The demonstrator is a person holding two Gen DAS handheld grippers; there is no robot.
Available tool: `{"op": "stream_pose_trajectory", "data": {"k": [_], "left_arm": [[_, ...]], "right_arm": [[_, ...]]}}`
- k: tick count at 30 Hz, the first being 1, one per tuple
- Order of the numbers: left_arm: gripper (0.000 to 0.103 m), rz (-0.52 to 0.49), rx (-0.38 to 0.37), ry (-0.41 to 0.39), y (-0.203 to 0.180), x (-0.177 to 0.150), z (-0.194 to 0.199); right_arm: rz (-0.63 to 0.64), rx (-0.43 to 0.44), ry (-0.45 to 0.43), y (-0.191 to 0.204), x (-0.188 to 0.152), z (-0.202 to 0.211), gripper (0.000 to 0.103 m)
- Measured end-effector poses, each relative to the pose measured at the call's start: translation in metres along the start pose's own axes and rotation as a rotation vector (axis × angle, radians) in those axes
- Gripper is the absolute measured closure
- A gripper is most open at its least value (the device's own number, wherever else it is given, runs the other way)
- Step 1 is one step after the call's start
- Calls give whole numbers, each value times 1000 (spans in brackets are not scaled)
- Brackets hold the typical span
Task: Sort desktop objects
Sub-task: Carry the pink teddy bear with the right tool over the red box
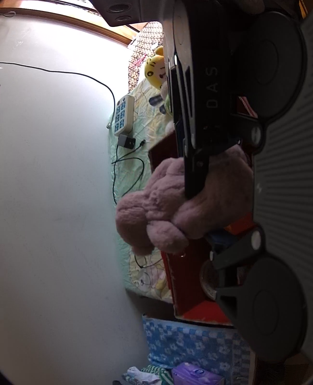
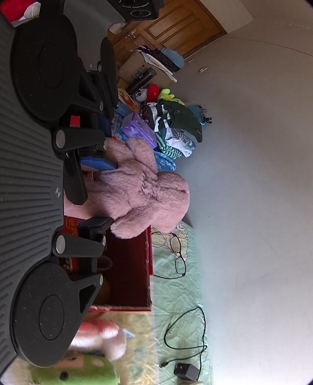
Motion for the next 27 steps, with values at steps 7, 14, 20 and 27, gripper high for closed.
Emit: {"op": "stream_pose_trajectory", "data": {"k": [7,14,20,27], "left_arm": [[39,13,60,95,44,-25,-28],[39,27,102,150,70,-36,-49],[39,23,125,179,77,-43,-49],[40,26,144,179,86,-53,-31]], "right_arm": [[-46,15,78,-4,-14,-55,59],[-88,12,118,-10,-25,-84,59],[-90,9,177,-7,-26,-93,59],[-125,38,249,-2,-31,-107,56]]}}
Point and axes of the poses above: each gripper's, at about its wrist camera, not at the fingertips, and z roughly against the way its jaws point, y to its left, x to its top, the point moved 4 cm from there along -z, roughly the way its jaws point, and after that the axes turned 10 degrees about x, right-handed, at the moved point
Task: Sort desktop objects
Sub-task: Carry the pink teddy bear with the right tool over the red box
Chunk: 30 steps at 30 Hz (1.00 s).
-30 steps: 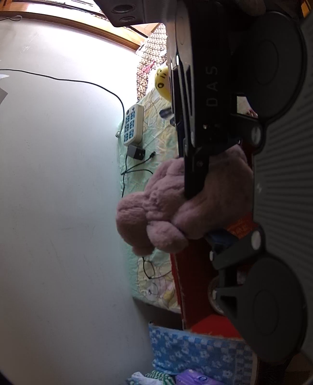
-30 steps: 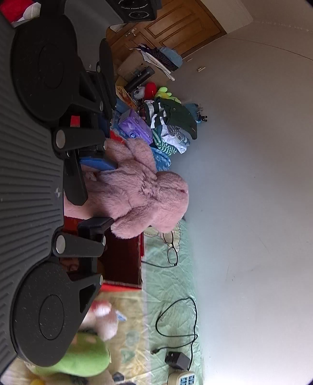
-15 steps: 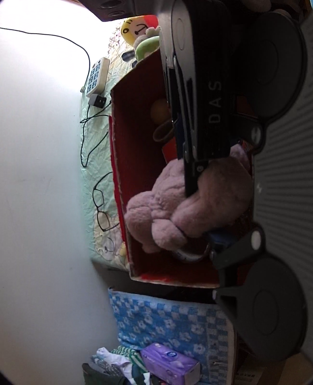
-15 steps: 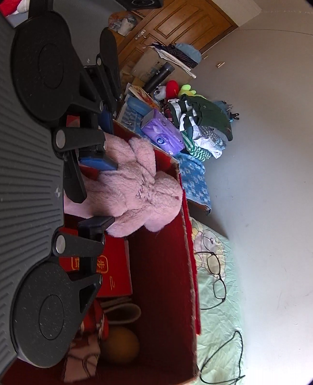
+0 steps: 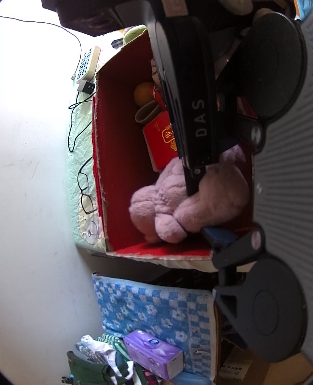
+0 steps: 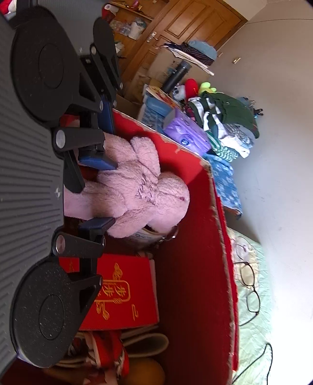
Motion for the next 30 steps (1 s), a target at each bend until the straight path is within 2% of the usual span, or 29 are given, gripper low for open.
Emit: {"op": "stream_pose_trajectory", "data": {"k": [5,9,12,14,16,19,22,30], "left_arm": [[40,-17,5,-14,1,-2,8],[40,-5,-28,-35,6,-1,18],[40,4,-56,-41,6,2,19],[40,2,-76,-43,1,4,17],[40,-14,-80,-40,-5,4,11],[41,-33,-64,-7,-12,2,-4],[43,-38,-44,0,-14,-1,-9],[42,-40,-33,7,-17,-3,-8]], "right_arm": [[-4,17,17,2,0,4,55],[-3,25,0,4,1,15,51],[-25,2,-50,0,2,25,54],[-59,-6,-59,-6,4,24,66],[-101,-39,-40,-13,6,18,74],[-180,-36,-7,-23,5,6,82],[-234,-8,13,-28,4,-1,83],[-212,-14,22,-23,6,-1,82]]}}
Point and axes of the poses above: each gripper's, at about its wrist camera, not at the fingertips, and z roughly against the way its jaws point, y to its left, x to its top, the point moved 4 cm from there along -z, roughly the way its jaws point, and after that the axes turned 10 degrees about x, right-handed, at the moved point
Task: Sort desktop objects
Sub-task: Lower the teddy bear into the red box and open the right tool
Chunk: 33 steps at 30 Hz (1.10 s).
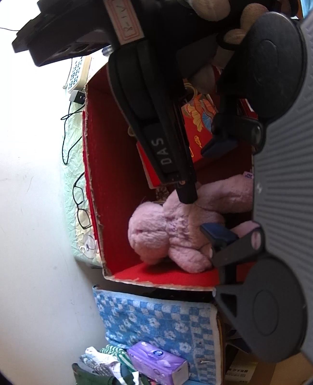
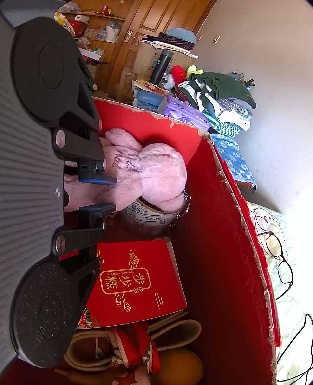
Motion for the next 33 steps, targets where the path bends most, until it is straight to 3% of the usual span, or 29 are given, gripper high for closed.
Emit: {"op": "stream_pose_trajectory", "data": {"k": [5,17,27,33], "left_arm": [[30,-5,28,-17,-3,4,3],[26,10,123,61,-19,14,0],[18,5,155,91,-48,20,10],[18,29,195,118,-60,22,15]], "right_arm": [[32,-24,-28,1,-2,12,80],[112,-185,-100,-5,-12,55,78],[108,-200,-210,-6,-23,105,78],[122,-188,-217,-7,-23,122,77]]}}
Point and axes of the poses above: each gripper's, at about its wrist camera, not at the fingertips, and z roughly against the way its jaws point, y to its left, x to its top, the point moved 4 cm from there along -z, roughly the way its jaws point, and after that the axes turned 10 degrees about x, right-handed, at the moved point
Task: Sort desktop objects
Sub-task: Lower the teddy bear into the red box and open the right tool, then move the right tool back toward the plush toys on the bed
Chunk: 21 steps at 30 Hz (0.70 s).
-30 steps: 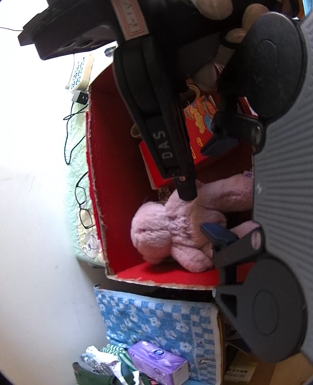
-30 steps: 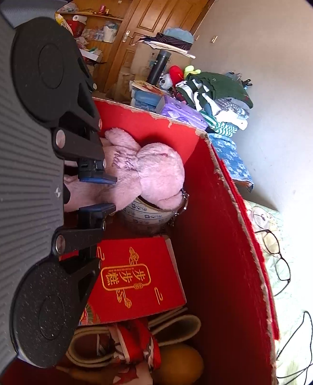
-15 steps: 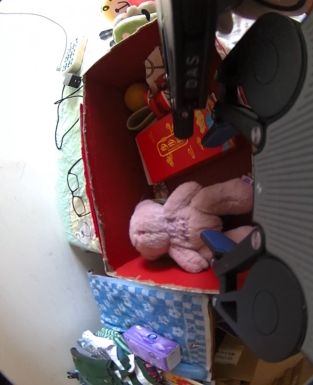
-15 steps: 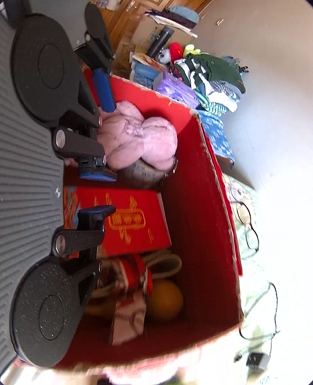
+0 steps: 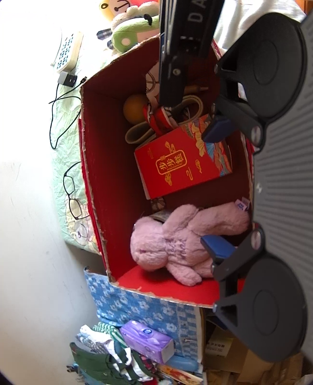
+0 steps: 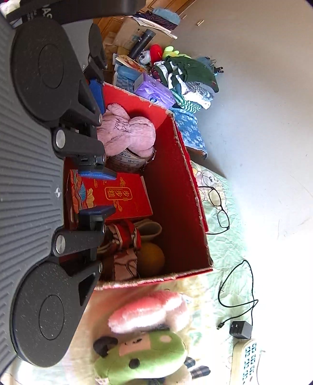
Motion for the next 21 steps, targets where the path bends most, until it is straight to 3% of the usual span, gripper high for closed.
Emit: {"op": "stream_pose_trajectory", "data": {"k": [21], "left_arm": [[14,50,80,-38,-62,25,46]], "right_arm": [[48,82,-25,-33,18,60,72]]}}
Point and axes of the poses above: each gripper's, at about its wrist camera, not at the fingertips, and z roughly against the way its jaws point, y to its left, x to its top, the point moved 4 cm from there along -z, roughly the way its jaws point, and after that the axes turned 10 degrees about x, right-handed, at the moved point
